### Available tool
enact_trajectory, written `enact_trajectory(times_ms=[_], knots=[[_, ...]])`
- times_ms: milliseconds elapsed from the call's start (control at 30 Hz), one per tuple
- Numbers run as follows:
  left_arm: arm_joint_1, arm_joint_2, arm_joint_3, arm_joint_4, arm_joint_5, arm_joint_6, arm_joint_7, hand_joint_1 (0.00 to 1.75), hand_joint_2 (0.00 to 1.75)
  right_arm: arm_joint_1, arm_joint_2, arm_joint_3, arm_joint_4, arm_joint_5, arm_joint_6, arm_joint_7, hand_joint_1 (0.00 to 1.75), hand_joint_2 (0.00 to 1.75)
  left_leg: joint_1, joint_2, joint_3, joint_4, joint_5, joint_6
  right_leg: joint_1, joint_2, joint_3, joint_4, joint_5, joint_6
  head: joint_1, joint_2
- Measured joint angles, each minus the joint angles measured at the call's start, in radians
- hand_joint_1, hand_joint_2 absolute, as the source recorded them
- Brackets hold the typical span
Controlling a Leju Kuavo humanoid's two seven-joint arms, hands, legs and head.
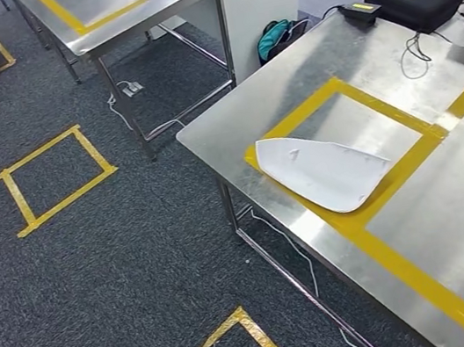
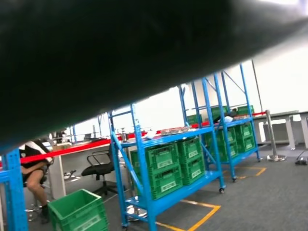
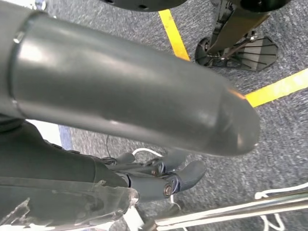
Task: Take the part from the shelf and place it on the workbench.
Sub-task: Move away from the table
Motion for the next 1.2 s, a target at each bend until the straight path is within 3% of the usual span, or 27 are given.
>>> enact_trajectory(times_ms=[67, 100, 167, 200, 267, 300, 367, 400, 433, 467, 533, 600, 667, 733, 767, 833, 900, 933, 1000, 1033, 1100, 1133, 1200], knots=[[-0.006, -0.005, 0.007, -0.002, -0.011, -0.011, -0.006, 0.00, 0.00, 0.000, 0.002, 0.000, 0.000, 0.002, 0.000, 0.002, 0.00, 0.00, -0.006, 0.036, 0.057, -0.107, 0.030, 0.007, 0.006, -0.021, 0.002, 0.002, -0.010, 0.009, 0.002, 0.000], [-0.008, -0.008, 0.010, -0.004, -0.016, -0.015, -0.008, 0.00, 0.00, -0.001, 0.003, 0.000, 0.000, 0.003, 0.001, 0.002, 0.00, 0.00, -0.009, 0.043, 0.067, -0.127, 0.029, 0.011, 0.009, -0.031, 0.003, 0.001, -0.014, 0.013, 0.003, 0.000], [-0.008, -0.014, 0.017, -0.007, -0.022, -0.020, -0.009, 0.00, 0.00, -0.002, 0.005, 0.000, 0.000, 0.004, 0.001, 0.003, 0.00, 0.00, -0.010, 0.020, 0.067, -0.134, 0.028, 0.021, 0.010, -0.049, 0.011, -0.003, -0.021, 0.022, 0.005, 0.000], [-0.007, -0.015, 0.021, -0.009, -0.024, -0.021, -0.010, 0.00, 0.00, -0.003, 0.006, 0.000, 0.000, 0.004, 0.001, 0.003, 0.00, 0.00, -0.009, 0.009, 0.068, -0.136, 0.029, 0.026, 0.008, -0.035, 0.013, 0.002, -0.028, 0.028, 0.006, 0.000], [-0.012, -0.019, 0.028, -0.012, -0.026, -0.022, -0.010, 0.00, 0.00, -0.003, 0.006, 0.000, 0.000, 0.006, 0.001, 0.003, 0.00, 0.00, -0.003, -0.012, 0.069, -0.139, 0.033, 0.037, 0.005, 0.022, -0.013, 0.072, -0.073, 0.037, 0.010, 0.000], [-0.016, -0.021, 0.029, -0.014, -0.027, -0.023, -0.011, 0.00, 0.00, -0.002, 0.006, 0.000, 0.000, 0.006, 0.001, 0.002, 0.00, 0.00, -0.003, -0.023, 0.069, -0.139, 0.033, 0.040, 0.005, 0.051, -0.045, 0.139, -0.108, 0.039, 0.012, 0.000], [-0.022, -0.025, 0.031, -0.014, -0.029, -0.025, -0.013, 0.00, 0.00, 0.000, 0.007, 0.000, 0.000, 0.007, 0.001, 0.002, 0.00, 0.00, -0.002, -0.047, 0.068, -0.138, 0.033, 0.044, 0.005, 0.069, -0.114, 0.270, -0.158, 0.039, 0.014, 0.000], [-0.022, -0.027, 0.032, -0.014, -0.030, -0.025, -0.013, 0.00, 0.00, 0.001, 0.007, 0.000, 0.000, 0.007, 0.001, 0.001, 0.00, 0.00, -0.002, -0.061, 0.069, -0.138, 0.033, 0.044, 0.005, 0.070, -0.132, 0.294, -0.155, 0.038, 0.014, 0.000], [-0.023, -0.029, 0.033, -0.014, -0.031, -0.026, -0.014, 0.00, 0.00, 0.001, 0.008, 0.000, 0.000, 0.007, 0.001, 0.000, 0.00, 0.00, -0.002, -0.075, 0.070, -0.137, 0.033, 0.043, 0.004, 0.072, -0.131, 0.275, -0.130, 0.037, 0.014, 0.000], [-0.023, -0.030, 0.034, -0.014, -0.031, -0.026, -0.014, 0.00, 0.00, 0.001, 0.008, 0.000, 0.000, 0.007, 0.001, 0.000, 0.00, 0.00, -0.001, -0.089, 0.071, -0.137, 0.033, 0.042, 0.003, 0.078, -0.112, 0.219, -0.090, 0.036, 0.014, 0.000], [-0.025, -0.031, 0.035, -0.015, -0.032, -0.027, -0.014, 0.00, 0.00, 0.001, 0.008, 0.000, 0.000, 0.007, 0.001, 0.000, 0.00, 0.00, 0.000, -0.116, 0.072, -0.135, 0.031, 0.036, -0.003, 0.116, -0.055, 0.079, -0.015, 0.036, 0.014, 0.000], [-0.025, -0.031, 0.036, -0.016, -0.032, -0.027, -0.015, 0.00, 0.00, 0.000, 0.010, 0.001, 0.000, 0.007, 0.001, 0.000, 0.00, 0.00, 0.000, -0.137, 0.068, -0.133, 0.033, 0.025, -0.006, 0.138, -0.027, 0.019, 0.008, 0.034, 0.013, 0.000], [-0.024, -0.031, 0.039, -0.017, -0.032, -0.027, -0.016, 0.00, 0.00, -0.001, 0.011, 0.001, 0.000, 0.007, 0.000, 0.000, 0.00, 0.00, 0.002, -0.155, 0.063, -0.136, 0.039, 0.013, -0.003, 0.120, -0.024, 0.018, 0.011, 0.024, 0.012, 0.000], [-0.023, -0.032, 0.041, -0.018, -0.033, -0.027, -0.018, 0.00, 0.00, -0.003, 0.012, 0.000, 0.000, 0.007, 0.001, -0.001, 0.00, 0.00, 0.002, -0.133, 0.052, -0.118, 0.026, 0.005, -0.003, 0.099, -0.023, 0.014, 0.017, 0.010, 0.010, 0.000], [-0.027, -0.032, 0.042, -0.018, -0.033, -0.027, -0.019, 0.00, 0.00, -0.003, 0.012, 0.000, 0.000, 0.007, 0.001, -0.002, 0.00, 0.00, 0.000, -0.107, 0.034, -0.082, 0.002, 0.003, -0.003, 0.087, -0.023, 0.011, 0.019, 0.003, 0.008, 0.000], [-0.036, -0.034, 0.041, -0.018, -0.037, -0.029, -0.020, 0.00, 0.00, -0.002, 0.012, 0.000, 0.000, 0.007, 0.001, -0.003, 0.00, 0.00, -0.003, -0.052, -0.024, 0.044, -0.065, -0.002, 0.000, 0.063, -0.025, 0.010, 0.019, -0.005, 0.004, 0.000], [-0.039, -0.039, 0.040, -0.017, -0.042, -0.033, -0.022, 0.00, 0.00, 0.000, 0.012, 0.000, 0.000, 0.007, 0.001, -0.003, 0.00, 0.00, -0.002, -0.036, -0.069, 0.144, -0.100, -0.004, 0.003, 0.037, -0.027, 0.010, 0.018, -0.008, 0.003, 0.000], [-0.039, -0.041, 0.040, -0.017, -0.043, -0.035, -0.022, 0.00, 0.00, -0.001, 0.012, 0.000, 0.000, 0.007, 0.002, -0.003, 0.00, 0.00, -0.002, -0.033, -0.068, 0.147, -0.092, -0.003, 0.004, 0.024, -0.027, 0.010, 0.017, -0.009, 0.003, 0.000], [-0.040, -0.043, 0.042, -0.017, -0.044, -0.036, -0.024, 0.00, 0.00, -0.002, 0.012, 0.000, 0.000, 0.007, 0.004, -0.003, 0.00, 0.00, -0.003, -0.013, -0.009, 0.045, -0.034, 0.000, 0.005, -0.001, -0.025, 0.010, 0.015, -0.008, 0.004, 0.000], [-0.042, -0.043, 0.043, -0.017, -0.045, -0.036, -0.025, 0.00, 0.00, -0.003, 0.012, 0.000, 0.000, 0.007, 0.005, -0.003, 0.00, 0.00, -0.007, 0.014, 0.031, -0.028, -0.008, 0.002, 0.008, -0.012, -0.023, 0.011, 0.013, -0.005, 0.003, 0.000], [-0.047, -0.045, 0.046, -0.016, -0.047, -0.036, -0.028, 0.00, 0.00, -0.003, 0.012, 0.000, 0.000, 0.007, 0.006, -0.003, 0.00, 0.00, -0.013, 0.050, 0.080, -0.121, 0.017, 0.009, 0.014, -0.033, -0.020, 0.012, 0.007, 0.003, 0.005, 0.000], [-0.049, -0.046, 0.049, -0.014, -0.047, -0.036, -0.029, 0.00, 0.00, -0.004, 0.012, 0.000, 0.000, 0.007, 0.006, -0.003, 0.00, 0.00, -0.016, 0.051, 0.084, -0.135, 0.017, 0.012, 0.016, -0.044, -0.017, 0.012, 0.005, 0.007, 0.006, 0.000], [-0.049, -0.048, 0.058, -0.009, -0.050, -0.037, -0.031, 0.00, 0.00, -0.006, 0.012, 0.000, 0.000, 0.008, 0.006, -0.003, 0.00, 0.00, -0.016, 0.023, 0.083, -0.138, 0.021, 0.022, 0.014, -0.060, -0.013, 0.012, 0.000, 0.017, 0.008, 0.000]])
